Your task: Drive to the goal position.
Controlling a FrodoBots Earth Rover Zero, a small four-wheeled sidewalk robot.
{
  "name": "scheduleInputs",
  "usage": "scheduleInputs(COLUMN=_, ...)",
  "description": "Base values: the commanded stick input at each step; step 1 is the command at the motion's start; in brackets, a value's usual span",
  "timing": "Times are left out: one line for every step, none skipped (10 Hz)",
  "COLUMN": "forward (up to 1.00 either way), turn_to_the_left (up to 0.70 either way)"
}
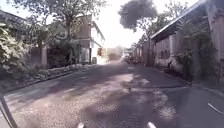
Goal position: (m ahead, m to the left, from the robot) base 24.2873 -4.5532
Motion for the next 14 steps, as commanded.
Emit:
scheduleInputs(forward=0.7, turn_to_the_left=0.0)
scheduleInputs(forward=0.7, turn_to_the_left=0.0)
scheduleInputs(forward=0.7, turn_to_the_left=0.0)
scheduleInputs(forward=0.7, turn_to_the_left=0.0)
scheduleInputs(forward=0.7, turn_to_the_left=0.0)
scheduleInputs(forward=0.7, turn_to_the_left=0.0)
scheduleInputs(forward=0.7, turn_to_the_left=0.0)
scheduleInputs(forward=0.7, turn_to_the_left=0.0)
scheduleInputs(forward=0.7, turn_to_the_left=0.0)
scheduleInputs(forward=0.7, turn_to_the_left=0.0)
scheduleInputs(forward=0.7, turn_to_the_left=0.0)
scheduleInputs(forward=0.7, turn_to_the_left=0.0)
scheduleInputs(forward=0.7, turn_to_the_left=0.0)
scheduleInputs(forward=0.7, turn_to_the_left=0.0)
